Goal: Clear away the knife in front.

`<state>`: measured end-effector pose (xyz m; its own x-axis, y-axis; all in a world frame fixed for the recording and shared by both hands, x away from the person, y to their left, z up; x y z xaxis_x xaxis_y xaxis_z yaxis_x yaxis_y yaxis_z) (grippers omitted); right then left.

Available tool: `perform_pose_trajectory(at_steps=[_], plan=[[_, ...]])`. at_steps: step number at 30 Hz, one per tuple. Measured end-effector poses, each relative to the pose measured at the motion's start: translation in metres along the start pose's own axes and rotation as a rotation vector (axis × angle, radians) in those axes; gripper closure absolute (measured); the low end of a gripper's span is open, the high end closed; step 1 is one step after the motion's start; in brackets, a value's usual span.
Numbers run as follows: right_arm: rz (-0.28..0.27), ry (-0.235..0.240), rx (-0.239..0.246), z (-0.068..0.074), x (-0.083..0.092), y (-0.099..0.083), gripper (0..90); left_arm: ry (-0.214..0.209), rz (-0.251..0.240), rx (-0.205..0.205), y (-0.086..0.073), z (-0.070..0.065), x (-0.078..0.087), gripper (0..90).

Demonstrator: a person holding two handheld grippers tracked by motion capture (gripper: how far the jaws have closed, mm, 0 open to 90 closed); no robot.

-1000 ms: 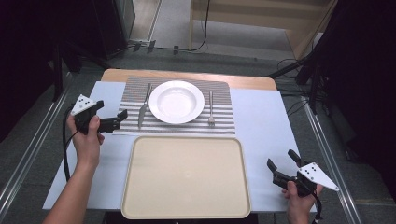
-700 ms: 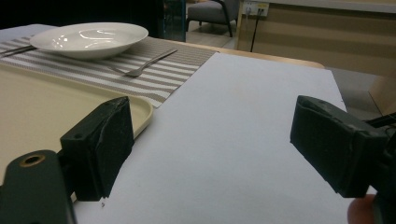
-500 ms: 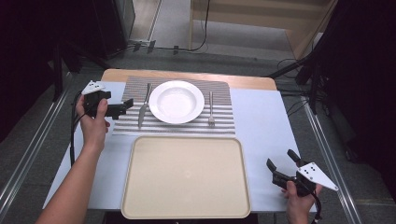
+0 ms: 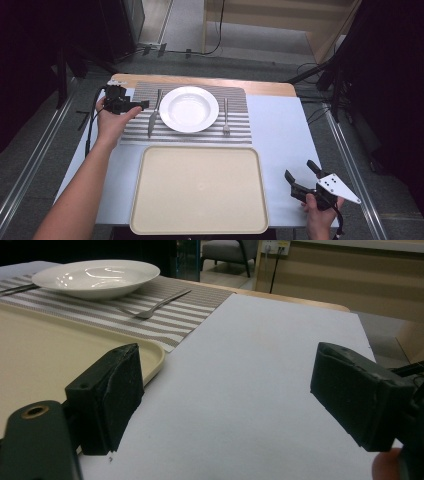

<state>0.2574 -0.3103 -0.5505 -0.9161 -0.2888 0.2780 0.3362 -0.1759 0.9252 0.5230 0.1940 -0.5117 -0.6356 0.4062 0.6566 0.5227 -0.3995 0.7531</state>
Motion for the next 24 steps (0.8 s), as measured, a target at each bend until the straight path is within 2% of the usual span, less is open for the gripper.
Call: perform_pose_trajectory(at_steps=[2, 3, 4, 5, 7, 10, 11, 12, 14, 20, 24], plan=[[0.000, -0.001, 0.001, 0.000, 0.000, 0.000, 14.4, 0.021, 0.033, -0.005, -0.003, 0.001, -0.007, 21.4], [0.000, -0.001, 0.003, 0.000, 0.000, 0.000, 14.4, 0.030, 0.057, -0.013, -0.005, 0.001, -0.013, 30.0], [0.001, -0.001, 0.002, 0.000, 0.000, 0.000, 14.5, 0.030, 0.057, -0.013, -0.005, 0.001, -0.013, 31.6], [0.002, -0.001, 0.001, 0.000, -0.001, 0.000, 14.6, 0.041, 0.077, -0.006, -0.006, 0.001, -0.021, 35.5], [0.002, -0.001, 0.002, 0.000, -0.001, 0.000, 14.6, 0.041, 0.083, -0.005, -0.007, 0.001, -0.023, 43.8], [0.004, -0.003, 0.004, 0.000, -0.001, -0.001, 14.8, 0.035, 0.101, -0.010, -0.007, -0.003, -0.033, 49.1], [0.005, -0.006, 0.004, 0.000, -0.002, -0.001, 14.9, 0.016, 0.106, -0.003, -0.007, -0.005, -0.037, 54.4], [0.005, -0.006, 0.004, 0.000, -0.002, -0.001, 14.9, 0.004, 0.107, 0.003, -0.006, -0.006, -0.040, 54.4], [0.004, -0.008, 0.004, -0.001, -0.002, -0.001, 14.9, -0.006, 0.128, 0.009, -0.006, -0.008, -0.046, 60.9], [0.005, -0.011, 0.005, -0.001, -0.002, -0.001, 15.1, -0.014, 0.165, -0.002, -0.004, -0.011, -0.061, 66.8], [0.008, -0.013, 0.002, -0.001, -0.002, -0.001, 15.2, -0.015, 0.199, -0.026, -0.006, -0.016, -0.069, 68.6]])
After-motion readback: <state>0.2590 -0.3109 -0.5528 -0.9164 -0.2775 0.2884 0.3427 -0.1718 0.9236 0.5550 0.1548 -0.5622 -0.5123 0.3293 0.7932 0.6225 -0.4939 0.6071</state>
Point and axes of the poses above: each handheld gripper's, and its own axes: x roughly backward along the jaws, y roughly out of its top, z roughly to its left, the point moved 9 cm from there along -x, roughly forward along the jaws, and after that the axes turned 15 degrees about -x, right-handed, at the moved point
